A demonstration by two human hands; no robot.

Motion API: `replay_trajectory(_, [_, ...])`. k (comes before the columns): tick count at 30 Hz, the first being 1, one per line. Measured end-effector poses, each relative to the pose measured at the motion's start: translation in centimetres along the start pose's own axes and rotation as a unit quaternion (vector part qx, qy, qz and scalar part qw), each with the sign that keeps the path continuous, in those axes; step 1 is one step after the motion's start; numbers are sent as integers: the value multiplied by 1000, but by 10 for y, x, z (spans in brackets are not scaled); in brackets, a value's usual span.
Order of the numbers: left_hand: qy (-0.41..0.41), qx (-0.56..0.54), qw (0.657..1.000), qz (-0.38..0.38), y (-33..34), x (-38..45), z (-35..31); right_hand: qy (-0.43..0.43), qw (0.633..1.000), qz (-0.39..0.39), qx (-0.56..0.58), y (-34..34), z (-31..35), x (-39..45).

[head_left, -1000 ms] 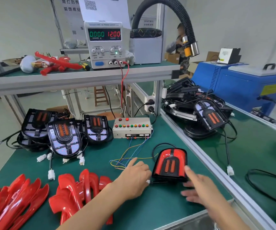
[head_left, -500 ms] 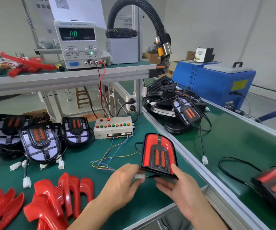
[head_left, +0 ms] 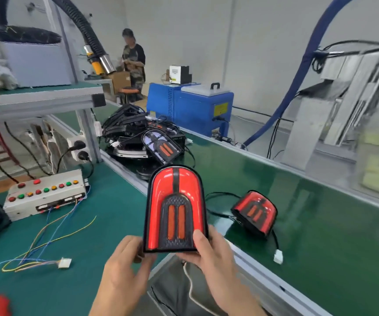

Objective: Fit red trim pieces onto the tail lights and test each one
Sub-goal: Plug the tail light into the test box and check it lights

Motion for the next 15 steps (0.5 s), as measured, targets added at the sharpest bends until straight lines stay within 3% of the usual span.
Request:
replay_trajectory(3, [-108, -79, 991, 30, 26, 13, -12, -44, 999, -26, 4, -29, 23, 3])
replay_trajectory(5, [-199, -157, 965, 60, 46, 22, -19, -73, 996, -47, 5, -48, 40, 12])
replay_trajectory(6, [-264, -221, 936, 80, 59, 25, -21, -87, 995, -56, 6, -56, 47, 19])
replay_trajectory(8, [-379, -372, 837, 132, 87, 29, -27, -102, 993, -66, 11, -67, 57, 36])
replay_trajectory(11, [-440, -520, 713, 168, 110, 44, -41, -96, 992, -81, 10, -79, 53, 60])
replay_trajectory(13, [-441, -563, 680, 160, 117, 56, -41, -95, 992, -84, 23, -88, 45, 68])
replay_trajectory(15, [-427, -576, 673, 182, 123, 68, -45, -102, 990, -81, 52, -95, 40, 73])
Point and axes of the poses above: each hand's wrist, its own x-axis towards the middle knuckle, its own y-axis out of the palm, z = x × y, the point moved 6 cm from there along x, towards the middle knuckle, and after that the axes turned 4 degrees about x, right-handed, at the moved point
